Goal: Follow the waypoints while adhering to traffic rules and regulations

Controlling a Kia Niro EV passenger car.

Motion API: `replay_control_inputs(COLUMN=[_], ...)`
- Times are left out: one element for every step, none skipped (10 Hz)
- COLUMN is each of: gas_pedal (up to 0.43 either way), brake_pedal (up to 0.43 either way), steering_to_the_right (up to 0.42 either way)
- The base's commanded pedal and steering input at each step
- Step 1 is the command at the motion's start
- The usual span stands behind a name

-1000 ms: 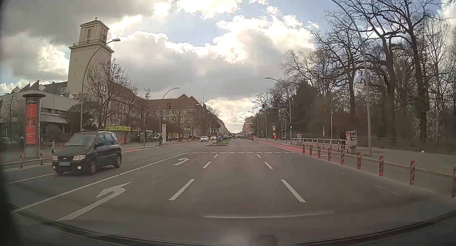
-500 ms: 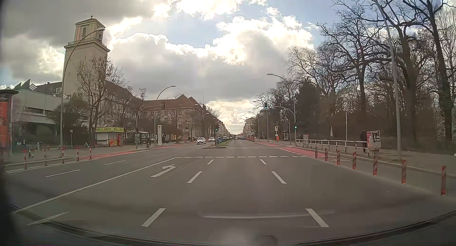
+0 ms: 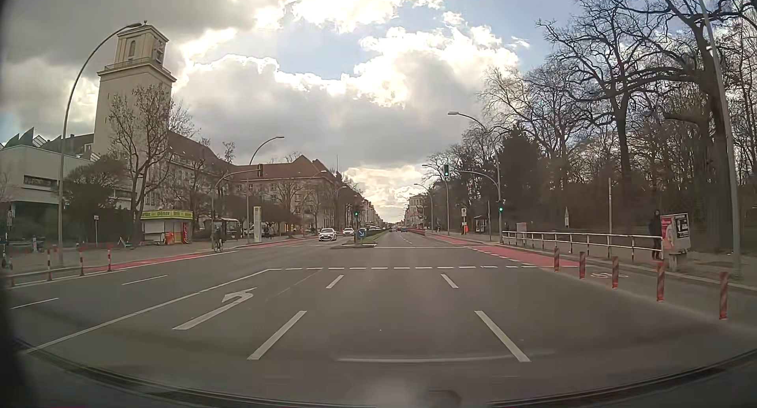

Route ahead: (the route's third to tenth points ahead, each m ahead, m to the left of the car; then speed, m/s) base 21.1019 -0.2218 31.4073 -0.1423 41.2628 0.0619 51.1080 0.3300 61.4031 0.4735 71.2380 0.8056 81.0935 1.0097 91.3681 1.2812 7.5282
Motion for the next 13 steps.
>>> replay_control_inputs(gas_pedal=[0.13, 0.13, 0.13, 0.118, 0.11, 0.11, 0.098, 0.098, 0.098, 0.098, 0.098, 0.098, 0.098], brake_pedal=[0.03, 0.03, 0.03, 0.03, 0.03, 0.03, 0.037, 0.03, 0.037, 0.03, 0.03, 0.03, 0.03], steering_to_the_right=[-0.004, -0.003, -0.003, -0.003, -0.003, -0.004, -0.004, -0.003, -0.003, -0.003, -0.003, -0.003, -0.003])
